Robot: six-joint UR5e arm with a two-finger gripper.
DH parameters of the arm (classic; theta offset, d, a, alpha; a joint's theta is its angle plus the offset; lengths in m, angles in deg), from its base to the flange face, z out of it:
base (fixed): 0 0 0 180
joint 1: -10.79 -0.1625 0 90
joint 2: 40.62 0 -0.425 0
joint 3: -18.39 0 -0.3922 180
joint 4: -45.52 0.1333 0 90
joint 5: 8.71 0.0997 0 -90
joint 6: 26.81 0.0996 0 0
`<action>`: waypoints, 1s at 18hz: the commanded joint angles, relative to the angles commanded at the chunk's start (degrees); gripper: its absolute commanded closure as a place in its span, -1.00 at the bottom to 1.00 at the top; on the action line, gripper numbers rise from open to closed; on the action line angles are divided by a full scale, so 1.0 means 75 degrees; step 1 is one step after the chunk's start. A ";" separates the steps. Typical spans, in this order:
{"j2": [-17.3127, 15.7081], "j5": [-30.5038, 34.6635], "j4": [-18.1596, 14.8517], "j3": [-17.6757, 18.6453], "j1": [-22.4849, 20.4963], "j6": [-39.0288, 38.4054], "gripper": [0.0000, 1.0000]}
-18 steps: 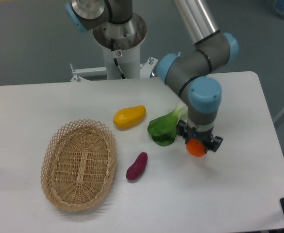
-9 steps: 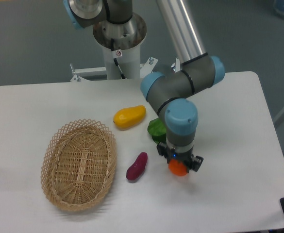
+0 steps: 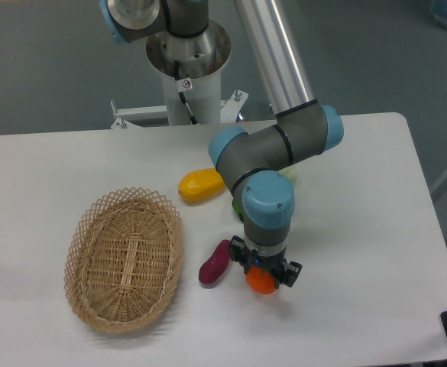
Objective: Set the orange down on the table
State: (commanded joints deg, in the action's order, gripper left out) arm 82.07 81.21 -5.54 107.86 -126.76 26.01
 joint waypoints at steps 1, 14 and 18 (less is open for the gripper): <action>0.0000 0.0035 0.0000 0.0000 0.0000 0.0000 -0.52; -0.0784 0.0035 0.0012 0.0011 -0.0515 -0.0328 -1.00; -0.1019 0.0000 0.0012 0.0023 -0.0737 -0.0246 -1.00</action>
State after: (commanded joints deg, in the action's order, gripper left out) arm 74.43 81.21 -5.46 108.04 -132.29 24.17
